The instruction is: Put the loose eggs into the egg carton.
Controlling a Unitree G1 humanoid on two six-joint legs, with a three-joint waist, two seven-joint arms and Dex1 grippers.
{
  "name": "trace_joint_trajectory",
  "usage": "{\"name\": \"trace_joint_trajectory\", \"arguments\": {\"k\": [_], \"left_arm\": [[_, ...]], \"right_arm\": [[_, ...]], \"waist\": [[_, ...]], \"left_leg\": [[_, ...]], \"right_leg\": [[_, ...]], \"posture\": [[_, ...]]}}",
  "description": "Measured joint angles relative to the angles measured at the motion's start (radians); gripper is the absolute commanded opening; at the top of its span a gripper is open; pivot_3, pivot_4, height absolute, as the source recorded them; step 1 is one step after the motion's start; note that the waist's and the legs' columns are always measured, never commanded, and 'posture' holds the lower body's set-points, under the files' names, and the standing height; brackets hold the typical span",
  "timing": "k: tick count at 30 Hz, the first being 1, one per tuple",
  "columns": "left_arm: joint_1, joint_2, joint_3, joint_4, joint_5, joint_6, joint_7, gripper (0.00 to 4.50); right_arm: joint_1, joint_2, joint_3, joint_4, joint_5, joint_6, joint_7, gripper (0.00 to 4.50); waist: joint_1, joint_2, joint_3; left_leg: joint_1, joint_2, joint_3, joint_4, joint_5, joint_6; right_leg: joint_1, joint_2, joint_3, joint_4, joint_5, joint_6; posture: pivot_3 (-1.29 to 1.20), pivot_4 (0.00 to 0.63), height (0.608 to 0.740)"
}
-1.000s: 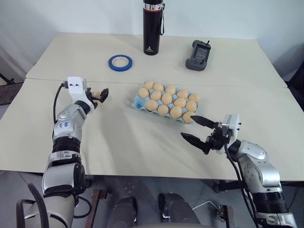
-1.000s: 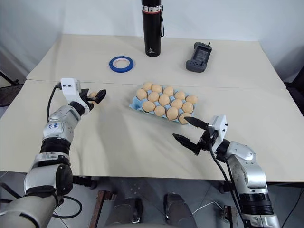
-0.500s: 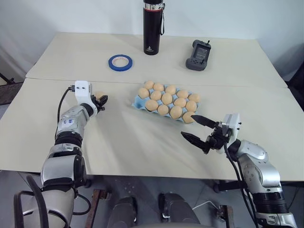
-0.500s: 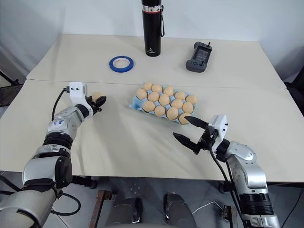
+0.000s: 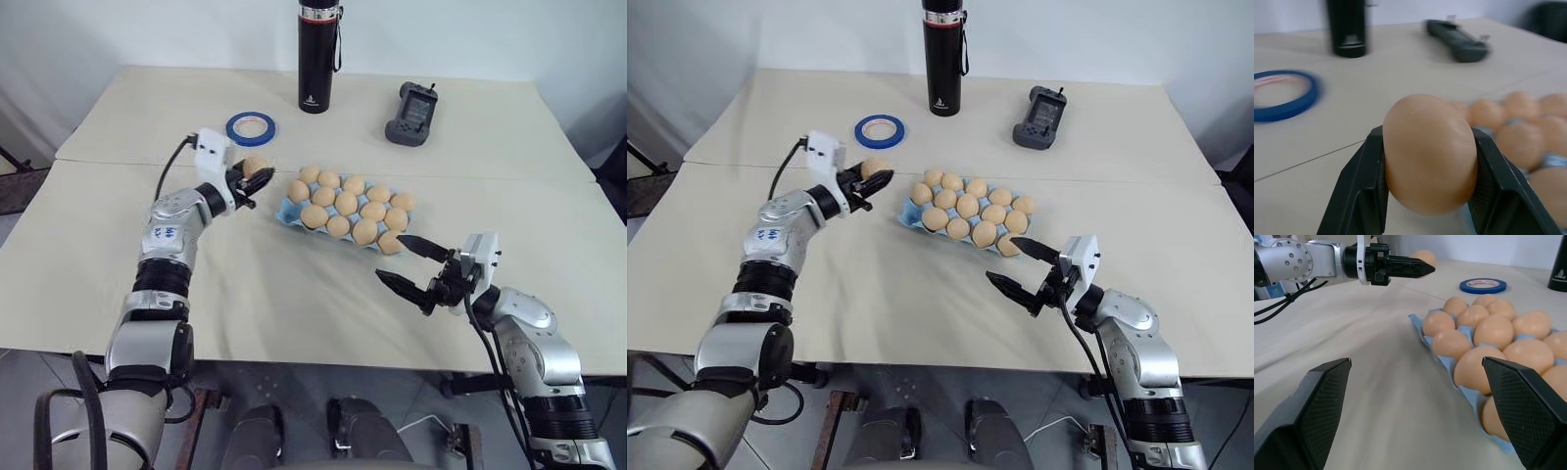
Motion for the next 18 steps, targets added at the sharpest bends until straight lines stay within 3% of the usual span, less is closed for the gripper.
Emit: {"name": "trace_joint_trajectory", "arguments": {"k": [8,16,18], "left_arm": [[0.015,-0.024,-0.059,-0.006,0.013,0.040,-0.054,1.70],[0.013,-0.028,-0.070,0.037,0.028,0.037,-0.044,4.31],[0.012,-0.032,-0.070,0.037,0.028,0.036,-0.044,4.48]], "right_arm": [[0.029,0.000,-0.011,-0.004,0.000,-0.016,-0.015,4.50],[0.049,0.000,-0.019,-0.015,-0.001,-0.023,-0.030,4.50],[0.049,0.000,-0.019,-0.015,-0.001,-0.023,-0.032,4.50]], "waist": [[0.001,0.000,0.000],[0.002,0.000,0.000],[0.002,0.000,0.000]], "left_leg": [[0.000,0.000,0.000,0.001,0.001,0.000],[0.000,0.000,0.000,0.001,0.001,0.000],[-0.001,0.000,0.000,0.001,0.001,0.000]], "right_leg": [[0.000,0.000,0.001,0.001,0.000,0.000],[0.000,0.000,0.000,0.000,0.000,0.000],[0.000,0.000,0.000,0.000,0.000,0.000]], "posture": [[0.00,0.150,0.740],[0.00,0.150,0.740],[0.00,0.150,0.740]]}}
